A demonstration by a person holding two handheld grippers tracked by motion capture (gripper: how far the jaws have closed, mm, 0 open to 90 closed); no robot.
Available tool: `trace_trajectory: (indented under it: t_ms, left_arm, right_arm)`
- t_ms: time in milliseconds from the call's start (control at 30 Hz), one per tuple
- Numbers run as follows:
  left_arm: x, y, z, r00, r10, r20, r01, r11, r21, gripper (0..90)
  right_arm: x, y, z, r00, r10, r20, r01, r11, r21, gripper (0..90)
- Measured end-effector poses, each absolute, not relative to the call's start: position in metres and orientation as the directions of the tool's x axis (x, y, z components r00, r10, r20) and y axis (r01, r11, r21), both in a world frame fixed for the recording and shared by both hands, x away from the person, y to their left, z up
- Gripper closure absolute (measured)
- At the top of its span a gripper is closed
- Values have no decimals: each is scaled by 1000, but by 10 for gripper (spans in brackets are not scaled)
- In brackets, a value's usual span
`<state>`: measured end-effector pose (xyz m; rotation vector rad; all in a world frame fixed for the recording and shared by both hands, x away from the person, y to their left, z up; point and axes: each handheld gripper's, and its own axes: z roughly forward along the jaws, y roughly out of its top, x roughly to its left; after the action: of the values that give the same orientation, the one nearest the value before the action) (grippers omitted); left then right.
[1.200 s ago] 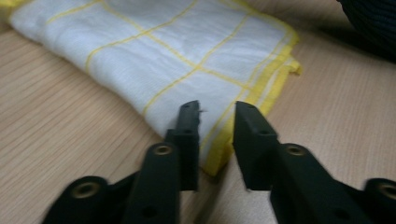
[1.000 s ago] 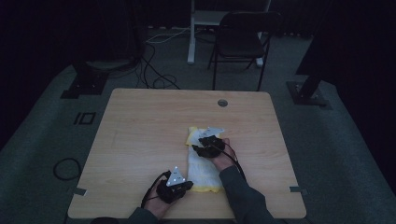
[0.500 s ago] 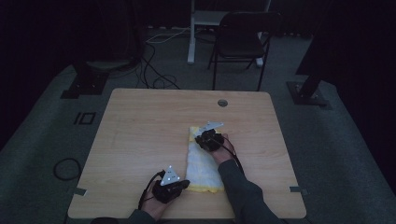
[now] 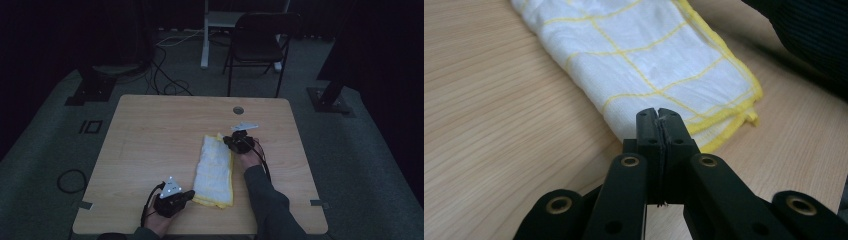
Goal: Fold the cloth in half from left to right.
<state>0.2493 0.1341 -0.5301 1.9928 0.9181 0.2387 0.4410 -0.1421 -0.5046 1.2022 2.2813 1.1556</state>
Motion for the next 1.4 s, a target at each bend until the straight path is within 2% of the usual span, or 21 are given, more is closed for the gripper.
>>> trace_trajectory:
  t_ms: [267,533,733,1000,1067,1200,1300,1400]
  left_arm:
    - [250,146,-531,661,730,-175,542,-302,784,898]
    - [251,151,-533,621,768,-157,564,-299,770,894]
    - [251,150,-534,610,781,-136,563,-305,768,887]
    - [252,154,-529,597,792,-129,547,-283,788,838]
    - [255,155,-527,599,791,-126,538,-280,795,828]
    - [263,152,-524,604,789,-110,520,-286,805,807]
    - [271,149,-522,608,788,-96,507,-292,811,797]
    - [279,146,-521,611,787,-80,496,-302,814,788]
  right_arm:
    - [443,-162,-515,-552,817,168,592,242,768,839]
    - [443,-178,-522,-496,847,194,628,195,753,782]
    - [441,-181,-521,-495,848,191,624,194,757,755]
    - [444,-175,-531,-473,861,189,637,185,749,650]
    - [445,-176,-532,-459,867,194,643,173,746,674]
    - [446,-177,-533,-448,876,178,643,178,745,845]
    - [446,-178,-533,-441,882,167,649,185,738,870]
    - [446,-181,-534,-434,885,166,655,183,733,844]
